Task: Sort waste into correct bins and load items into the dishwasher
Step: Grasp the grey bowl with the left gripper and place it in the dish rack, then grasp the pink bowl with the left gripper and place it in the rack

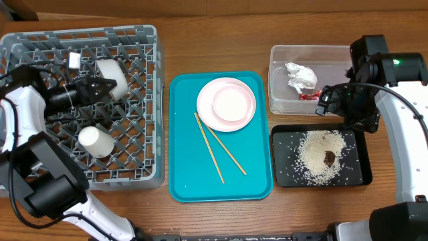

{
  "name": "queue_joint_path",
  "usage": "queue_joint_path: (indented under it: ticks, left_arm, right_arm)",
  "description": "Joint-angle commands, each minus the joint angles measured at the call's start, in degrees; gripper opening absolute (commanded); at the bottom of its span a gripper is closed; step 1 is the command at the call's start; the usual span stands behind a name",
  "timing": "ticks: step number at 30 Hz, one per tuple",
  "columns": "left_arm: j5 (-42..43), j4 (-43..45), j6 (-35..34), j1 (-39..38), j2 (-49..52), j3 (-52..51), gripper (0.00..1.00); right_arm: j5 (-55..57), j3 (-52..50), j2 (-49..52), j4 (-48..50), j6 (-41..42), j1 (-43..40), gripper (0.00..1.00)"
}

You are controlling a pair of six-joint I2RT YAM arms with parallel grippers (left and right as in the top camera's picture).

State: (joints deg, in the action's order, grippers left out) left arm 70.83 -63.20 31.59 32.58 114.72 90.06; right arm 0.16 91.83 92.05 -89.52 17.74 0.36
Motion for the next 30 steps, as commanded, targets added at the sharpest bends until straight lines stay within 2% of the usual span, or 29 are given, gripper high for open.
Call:
queue_joint_path:
  ticks: [1,2,6,8,9,10,14,18,21,23,25,28,29,30]
  left_arm:
    - [0.3,-0.5,1.2,3.8,4.4,0.2,0.07]
    - [0.3,-0.7,1.2,4.8,4.5,0.2,0.1]
    - [0.2,-2.9,0.5,11.0,4.5,0.2,0.57]
    - [2.9,-4.5,0.1,13.3,4.4,0.2,0.73]
    - [5.4,-5.7,0.2,14.4,4.2,0.2,0.91]
    - [7.3,-6.6,0.2,15.1,3.9,0.2,1.0]
    - [6.5,-9.1,0.2,15.7,-0.4,0.2,1.0]
    - [3.5,-9.2,0.1,10.4,-9.2,0.2,1.0]
    - [-7.4,-6.0,-3.1,-2.4,-16.0,0.2,1.0]
    - [-20.0,-2.2,-9.9,-13.5,-17.6,0.2,1.0]
    - [-31.4,0.9,-14.6,-24.3,-17.3,0.2,1.0]
    - [-42.9,4.2,-17.8,-36.6,-15.8,0.2,1.0]
    - [-49.4,6.8,-19.3,-44.3,-14.1,0.2,1.0]
    - [-52.7,8.1,-20.1,-48.0,-13.0,0.2,1.0]
  right_arm:
    - [-0.2,0.9,-1.3,0.0,-0.2,-0.1,0.91]
    - [-0.2,0.9,-1.3,0.0,-0.2,-0.1,0.91]
    - [-0.2,0.9,-1.3,0.0,-0.2,-0.1,0.91]
    - [-0.2,0.9,-1.3,0.0,-0.2,-0.1,0.91]
    - [-0.2,0.9,-1.3,0.0,-0.2,-0.1,0.91]
    - [-0.2,0.9,-1.3,0.0,-0.2,-0.1,0.91]
    - [-0.2,0.9,-1.3,-0.5,-0.2,-0.1,0.91]
    - [-0.2,0.9,-1.3,-1.2,-0.2,-0.1,0.91]
    - [4.7,0.9,-1.3,-2.9,0.7,-0.1,0.92]
    - [7.8,0.9,-1.3,-3.3,3.4,-0.1,0.95]
    - [7.8,0.9,-1.3,-2.9,3.4,-0.1,0.96]
    - [7.7,0.9,-1.3,-2.5,3.4,-0.1,0.96]
    - [7.7,0.9,-1.3,-2.5,3.4,-0.1,0.96]
    - [7.7,0.9,-1.3,-2.6,3.4,-0.1,0.96]
